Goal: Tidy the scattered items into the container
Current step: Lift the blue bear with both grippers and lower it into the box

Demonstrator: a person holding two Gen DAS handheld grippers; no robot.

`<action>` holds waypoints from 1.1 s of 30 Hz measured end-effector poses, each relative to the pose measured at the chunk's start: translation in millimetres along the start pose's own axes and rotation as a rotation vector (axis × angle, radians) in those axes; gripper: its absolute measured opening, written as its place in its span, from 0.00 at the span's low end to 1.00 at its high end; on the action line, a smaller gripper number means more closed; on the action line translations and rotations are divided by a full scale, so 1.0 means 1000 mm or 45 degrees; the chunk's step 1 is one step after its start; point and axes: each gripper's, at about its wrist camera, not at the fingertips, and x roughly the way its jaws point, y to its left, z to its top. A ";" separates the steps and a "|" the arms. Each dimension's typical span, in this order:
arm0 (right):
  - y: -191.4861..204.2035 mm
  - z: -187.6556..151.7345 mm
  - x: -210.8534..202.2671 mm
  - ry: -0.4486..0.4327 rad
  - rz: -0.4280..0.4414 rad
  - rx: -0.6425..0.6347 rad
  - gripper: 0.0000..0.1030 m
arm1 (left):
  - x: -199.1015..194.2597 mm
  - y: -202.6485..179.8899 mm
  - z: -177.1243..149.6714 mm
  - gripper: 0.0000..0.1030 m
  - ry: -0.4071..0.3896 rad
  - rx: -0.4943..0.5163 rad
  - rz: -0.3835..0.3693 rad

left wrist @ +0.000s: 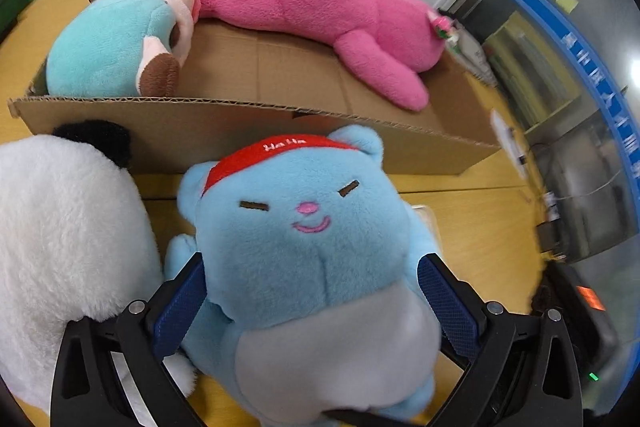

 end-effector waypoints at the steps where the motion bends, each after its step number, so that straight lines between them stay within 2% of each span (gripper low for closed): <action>1: -0.004 -0.001 -0.004 -0.007 0.007 0.000 0.67 | -0.003 -0.001 0.000 0.99 -0.004 -0.002 -0.050; 5: -0.016 -0.009 -0.024 -0.051 0.000 0.007 0.67 | -0.006 0.000 -0.003 0.99 -0.009 -0.022 -0.237; 9: -0.026 -0.017 -0.045 -0.099 0.009 0.011 0.67 | 0.007 0.010 -0.003 0.99 0.020 -0.107 -0.268; 12: -0.027 -0.020 -0.056 -0.142 0.023 -0.006 0.67 | 0.025 0.010 -0.006 0.99 0.094 -0.124 -0.351; 16: -0.025 -0.019 -0.055 -0.152 0.017 -0.019 0.67 | 0.025 0.005 -0.008 0.97 0.096 -0.098 -0.366; 18: -0.025 -0.019 -0.056 -0.154 0.018 -0.020 0.66 | 0.019 0.006 -0.007 0.89 0.088 -0.102 -0.359; 20: -0.023 -0.020 -0.062 -0.166 0.022 -0.025 0.66 | 0.010 0.006 -0.006 0.85 0.067 -0.103 -0.359; 27: -0.001 -0.005 -0.077 -0.262 0.041 -0.104 0.66 | -0.038 -0.024 0.014 0.79 -0.072 0.047 -0.306; 33: 0.026 0.031 -0.099 -0.398 -0.001 -0.208 0.66 | -0.091 -0.055 0.057 0.78 -0.223 0.222 -0.260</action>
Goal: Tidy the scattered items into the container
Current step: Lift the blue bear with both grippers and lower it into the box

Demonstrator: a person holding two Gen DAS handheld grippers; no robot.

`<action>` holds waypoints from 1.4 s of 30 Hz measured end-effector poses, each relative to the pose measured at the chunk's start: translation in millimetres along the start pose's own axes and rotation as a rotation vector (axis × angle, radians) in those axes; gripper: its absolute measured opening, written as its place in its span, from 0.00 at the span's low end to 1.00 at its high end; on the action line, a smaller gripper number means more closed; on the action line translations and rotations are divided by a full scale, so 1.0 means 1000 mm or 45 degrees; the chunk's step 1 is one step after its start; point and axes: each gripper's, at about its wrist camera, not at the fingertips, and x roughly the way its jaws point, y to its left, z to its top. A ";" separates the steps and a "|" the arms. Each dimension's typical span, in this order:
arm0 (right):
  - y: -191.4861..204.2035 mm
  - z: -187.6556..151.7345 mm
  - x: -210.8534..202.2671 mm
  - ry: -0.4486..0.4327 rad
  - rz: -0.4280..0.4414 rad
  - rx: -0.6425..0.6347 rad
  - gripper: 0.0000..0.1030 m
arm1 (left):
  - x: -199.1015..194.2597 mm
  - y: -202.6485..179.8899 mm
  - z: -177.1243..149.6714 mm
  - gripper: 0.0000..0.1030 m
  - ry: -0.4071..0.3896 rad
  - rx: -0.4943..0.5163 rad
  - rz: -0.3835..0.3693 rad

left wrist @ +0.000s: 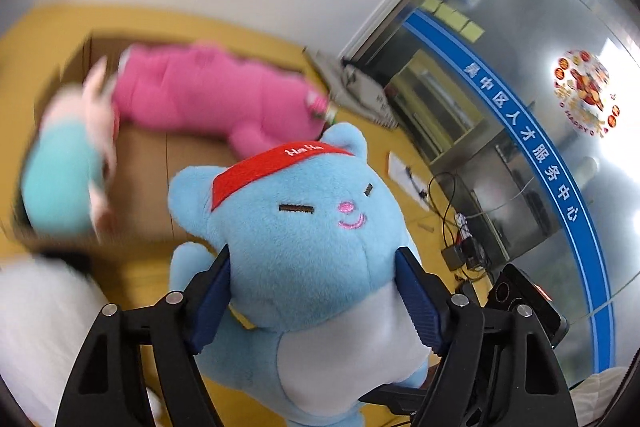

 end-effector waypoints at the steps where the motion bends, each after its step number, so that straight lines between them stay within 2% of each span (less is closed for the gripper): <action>1: 0.002 0.009 -0.001 -0.018 -0.005 -0.020 0.66 | -0.006 -0.004 0.010 0.78 -0.022 0.033 0.010; 6: 0.011 0.065 0.011 -0.089 -0.042 -0.142 0.66 | -0.027 -0.013 0.065 0.78 -0.119 0.164 0.051; 9: 0.008 0.091 0.026 -0.115 -0.051 -0.166 0.66 | -0.024 -0.005 0.098 0.78 -0.136 0.207 0.083; 13: -0.013 0.112 0.063 -0.109 -0.060 -0.122 0.66 | -0.003 0.025 0.129 0.78 -0.107 0.217 0.119; 18: -0.051 0.116 0.117 -0.053 -0.095 -0.044 0.66 | 0.049 0.074 0.149 0.78 -0.028 0.153 0.141; 24: -0.093 0.092 0.182 0.154 -0.129 0.095 0.66 | 0.113 0.139 0.128 0.78 0.129 -0.001 0.181; 27: -0.104 0.075 0.204 0.285 -0.172 0.127 0.66 | 0.124 0.143 0.117 0.78 0.171 0.032 0.190; 29: -0.108 0.069 0.214 0.362 -0.190 0.154 0.66 | 0.132 0.139 0.111 0.79 0.219 0.070 0.236; 32: -0.110 0.060 0.227 0.474 -0.225 0.191 0.67 | 0.145 0.144 0.101 0.85 0.275 0.050 0.245; 35: -0.111 0.055 0.227 0.496 -0.245 0.196 0.69 | 0.149 0.153 0.095 0.87 0.290 -0.008 0.193; 38: -0.111 0.054 0.225 0.534 -0.285 0.206 0.75 | 0.150 0.145 0.093 0.88 0.302 0.029 0.239; 42: -0.105 0.054 0.217 0.549 -0.369 0.198 0.76 | 0.148 0.142 0.091 0.88 0.300 0.013 0.256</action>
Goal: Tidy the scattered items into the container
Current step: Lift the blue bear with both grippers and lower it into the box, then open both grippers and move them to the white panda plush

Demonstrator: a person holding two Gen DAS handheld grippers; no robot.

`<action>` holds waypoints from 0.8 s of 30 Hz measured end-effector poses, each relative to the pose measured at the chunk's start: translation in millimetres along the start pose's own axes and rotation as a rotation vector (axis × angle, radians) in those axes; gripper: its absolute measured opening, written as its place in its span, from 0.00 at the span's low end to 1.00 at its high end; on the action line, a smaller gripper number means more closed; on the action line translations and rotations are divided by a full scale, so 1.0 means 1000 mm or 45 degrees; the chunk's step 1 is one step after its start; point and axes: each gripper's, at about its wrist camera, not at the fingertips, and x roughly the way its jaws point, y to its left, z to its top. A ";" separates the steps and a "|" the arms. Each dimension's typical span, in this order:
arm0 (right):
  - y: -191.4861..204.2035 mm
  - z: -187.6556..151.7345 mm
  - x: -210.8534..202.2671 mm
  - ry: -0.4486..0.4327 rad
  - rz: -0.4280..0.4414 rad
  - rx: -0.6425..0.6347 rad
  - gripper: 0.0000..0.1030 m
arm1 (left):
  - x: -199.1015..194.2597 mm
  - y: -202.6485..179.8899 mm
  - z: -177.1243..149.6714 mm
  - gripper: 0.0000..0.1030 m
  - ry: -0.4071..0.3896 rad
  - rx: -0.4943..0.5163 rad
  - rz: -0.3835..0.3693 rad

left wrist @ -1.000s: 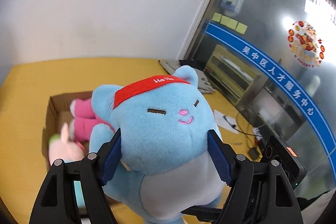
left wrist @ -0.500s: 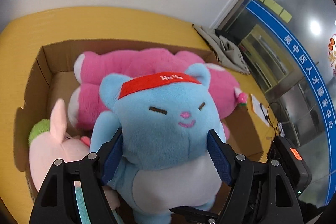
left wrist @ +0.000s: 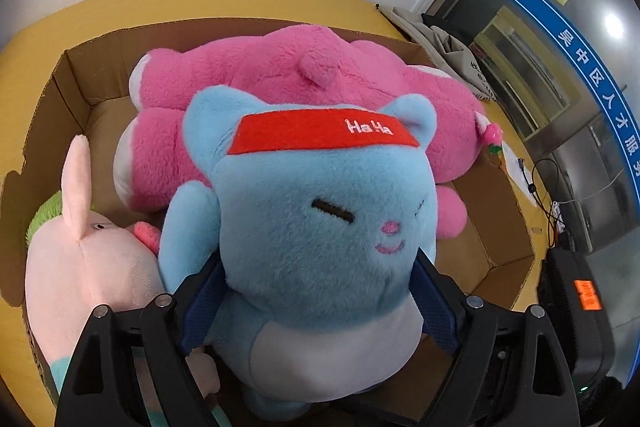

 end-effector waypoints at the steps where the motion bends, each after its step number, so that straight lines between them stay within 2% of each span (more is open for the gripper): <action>1: 0.000 0.000 -0.005 -0.012 -0.013 0.003 0.77 | -0.001 0.000 0.000 0.88 -0.004 -0.015 -0.003; 3: -0.001 -0.002 -0.020 -0.048 -0.056 -0.011 0.77 | -0.009 -0.002 -0.004 0.88 -0.028 -0.035 0.012; 5: -0.002 -0.004 -0.039 -0.102 -0.124 -0.008 0.78 | -0.022 -0.009 -0.008 0.87 -0.080 -0.034 0.068; 8: -0.002 -0.010 -0.069 -0.200 -0.251 -0.011 0.79 | -0.062 -0.027 -0.022 0.89 -0.234 -0.024 0.140; 10: 0.003 -0.014 -0.087 -0.268 -0.340 -0.030 0.79 | -0.099 -0.044 -0.038 0.98 -0.358 -0.012 0.145; 13: 0.019 -0.017 -0.106 -0.356 -0.436 -0.063 0.79 | -0.141 -0.071 -0.071 1.00 -0.495 0.012 0.238; 16: 0.053 -0.019 -0.114 -0.409 -0.490 -0.088 0.79 | -0.162 -0.090 -0.104 1.00 -0.543 -0.005 0.339; 20: 0.050 -0.048 -0.149 -0.437 -0.513 -0.117 0.79 | -0.175 -0.096 -0.142 1.00 -0.581 -0.060 0.429; 22: 0.055 -0.063 -0.163 -0.442 -0.533 -0.136 0.79 | -0.177 -0.099 -0.159 1.00 -0.590 -0.089 0.439; 24: 0.060 -0.071 -0.169 -0.443 -0.543 -0.146 0.79 | -0.176 -0.104 -0.171 1.00 -0.587 -0.107 0.409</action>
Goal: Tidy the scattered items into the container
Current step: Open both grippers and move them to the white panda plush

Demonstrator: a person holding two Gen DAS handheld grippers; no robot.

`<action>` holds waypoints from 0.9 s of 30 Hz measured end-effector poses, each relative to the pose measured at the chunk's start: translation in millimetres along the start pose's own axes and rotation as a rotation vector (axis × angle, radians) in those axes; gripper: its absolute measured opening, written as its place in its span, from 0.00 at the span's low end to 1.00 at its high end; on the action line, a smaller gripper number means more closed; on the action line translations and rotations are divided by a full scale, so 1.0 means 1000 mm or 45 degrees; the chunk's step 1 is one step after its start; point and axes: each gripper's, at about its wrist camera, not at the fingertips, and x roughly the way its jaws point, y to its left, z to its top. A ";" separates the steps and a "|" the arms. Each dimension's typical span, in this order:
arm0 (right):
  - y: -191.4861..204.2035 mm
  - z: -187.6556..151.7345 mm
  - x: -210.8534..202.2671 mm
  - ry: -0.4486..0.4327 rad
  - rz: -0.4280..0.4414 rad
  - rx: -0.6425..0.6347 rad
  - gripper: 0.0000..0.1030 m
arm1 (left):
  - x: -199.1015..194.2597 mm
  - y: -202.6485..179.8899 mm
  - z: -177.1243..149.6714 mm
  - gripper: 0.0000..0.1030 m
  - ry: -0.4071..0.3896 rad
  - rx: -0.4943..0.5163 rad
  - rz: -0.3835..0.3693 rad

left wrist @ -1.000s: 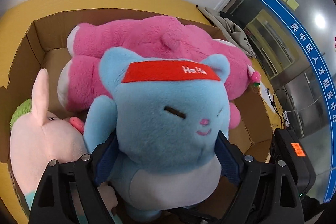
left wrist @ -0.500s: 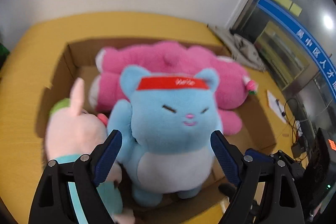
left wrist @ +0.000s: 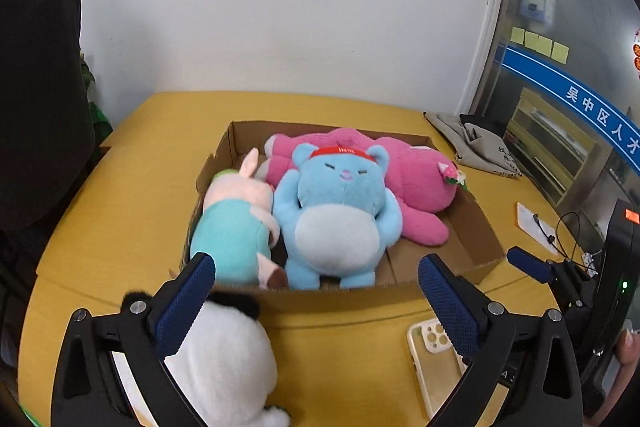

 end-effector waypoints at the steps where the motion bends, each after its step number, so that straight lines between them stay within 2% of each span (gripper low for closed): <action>1: 0.001 -0.002 -0.002 -0.001 0.000 -0.001 0.79 | -0.003 -0.001 -0.004 1.00 0.001 -0.010 -0.012; 10: -0.004 -0.015 -0.019 -0.027 -0.016 -0.004 0.79 | -0.021 -0.023 -0.019 1.00 -0.028 0.024 0.003; 27: -0.016 -0.024 -0.018 -0.011 -0.018 0.024 0.79 | -0.015 -0.046 -0.029 1.00 0.006 0.069 0.004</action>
